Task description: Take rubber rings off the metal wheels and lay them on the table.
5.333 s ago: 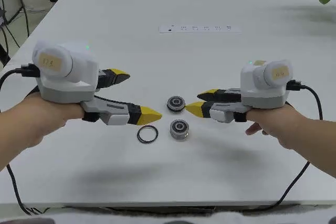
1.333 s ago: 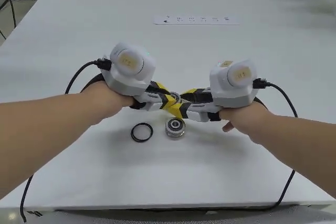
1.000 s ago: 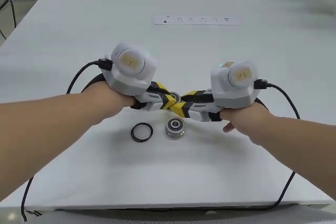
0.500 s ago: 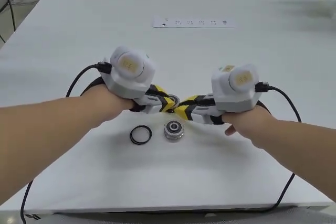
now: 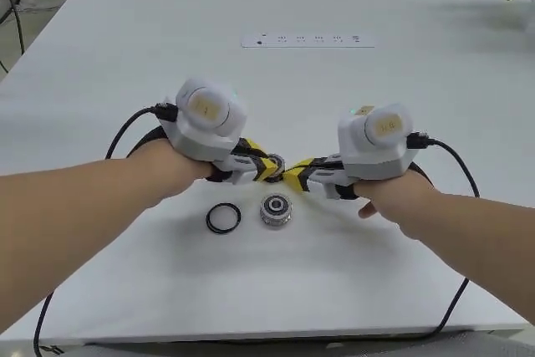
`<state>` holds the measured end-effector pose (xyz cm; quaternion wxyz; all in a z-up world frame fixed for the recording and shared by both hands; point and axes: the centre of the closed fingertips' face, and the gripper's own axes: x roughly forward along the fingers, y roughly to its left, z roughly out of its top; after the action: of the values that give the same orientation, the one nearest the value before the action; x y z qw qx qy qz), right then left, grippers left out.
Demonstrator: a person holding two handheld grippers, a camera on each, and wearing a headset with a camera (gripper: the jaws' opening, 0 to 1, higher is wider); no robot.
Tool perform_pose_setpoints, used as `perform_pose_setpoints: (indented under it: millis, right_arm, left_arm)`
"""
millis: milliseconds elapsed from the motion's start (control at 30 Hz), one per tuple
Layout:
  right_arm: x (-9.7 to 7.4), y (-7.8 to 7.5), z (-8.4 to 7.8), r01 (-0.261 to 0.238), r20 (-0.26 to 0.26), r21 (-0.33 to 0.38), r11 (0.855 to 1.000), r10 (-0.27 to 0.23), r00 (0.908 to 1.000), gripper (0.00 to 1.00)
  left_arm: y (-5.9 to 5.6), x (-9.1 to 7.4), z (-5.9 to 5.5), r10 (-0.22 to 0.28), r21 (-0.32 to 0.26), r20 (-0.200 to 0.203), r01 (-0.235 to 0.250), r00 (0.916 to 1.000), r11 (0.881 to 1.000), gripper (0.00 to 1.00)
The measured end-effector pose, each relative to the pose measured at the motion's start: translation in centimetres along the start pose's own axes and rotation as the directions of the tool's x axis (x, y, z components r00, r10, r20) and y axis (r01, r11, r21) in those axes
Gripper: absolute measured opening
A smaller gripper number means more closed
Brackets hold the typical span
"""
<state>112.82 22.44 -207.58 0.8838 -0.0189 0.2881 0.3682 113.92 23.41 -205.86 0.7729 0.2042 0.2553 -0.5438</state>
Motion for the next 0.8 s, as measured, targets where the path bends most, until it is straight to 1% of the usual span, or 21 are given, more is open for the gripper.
perform_pose_setpoints:
  millis: [167, 300, 333, 400, 467, 500, 567, 667, 800]
  right_arm:
    - [0.0, 0.0, 0.0, 0.003, 0.009, 0.035, 0.999, -0.004, 1.0000, 0.00]
    - [-0.1, -0.5, 0.2, 0.009, 0.022, 0.077, 0.997, -0.010, 0.9997, 0.00]
    - [-0.2, -0.6, 0.3, 0.009, 0.030, 0.101, 0.995, -0.012, 0.9995, 0.00]
    - [-0.4, -0.8, 0.3, 0.009, 0.040, 0.121, 0.993, -0.014, 0.9991, 0.00]
    - [-0.4, -0.9, 0.7, 0.010, 0.060, 0.154, 0.988, -0.019, 0.9980, 0.00]
    - [-0.4, -0.9, 0.8, 0.010, 0.066, 0.163, 0.987, -0.021, 0.9976, 0.00]
    - [-0.3, -1.1, 0.8, 0.018, 0.063, 0.177, 0.984, -0.030, 0.9975, 0.00]
    - [-0.3, -1.1, 1.1, 0.019, 0.082, 0.211, 0.977, -0.037, 0.9960, 0.00]
    - [-0.5, -0.7, 1.2, 0.022, 0.093, 0.232, 0.972, -0.045, 0.9947, 0.00]
  left_arm:
    - [0.0, 0.0, 0.0, 0.003, -0.001, 0.002, -0.003, 1.0000, 1.000, 0.07]
    - [0.0, 0.0, 0.0, 0.006, -0.001, 0.002, -0.006, 1.0000, 1.000, 0.07]
    - [0.0, 0.0, 0.0, 0.006, -0.002, 0.002, -0.006, 1.0000, 1.000, 0.07]
    - [0.0, 0.0, 0.0, 0.007, -0.001, 0.002, -0.007, 1.0000, 1.000, 0.07]
    - [0.0, 0.0, 0.0, 0.008, -0.002, 0.002, -0.008, 1.0000, 1.000, 0.07]
    - [-0.1, 0.0, 0.0, 0.008, -0.002, 0.003, -0.008, 1.0000, 1.000, 0.07]
    - [-0.1, 0.0, 0.0, 0.010, -0.005, 0.004, -0.010, 0.9999, 1.000, 0.07]
    - [-0.1, 0.0, 0.0, 0.011, -0.006, 0.007, -0.011, 0.9999, 1.000, 0.07]
    - [-0.1, 0.0, 0.0, 0.015, -0.007, 0.007, -0.015, 0.9999, 1.000, 0.07]
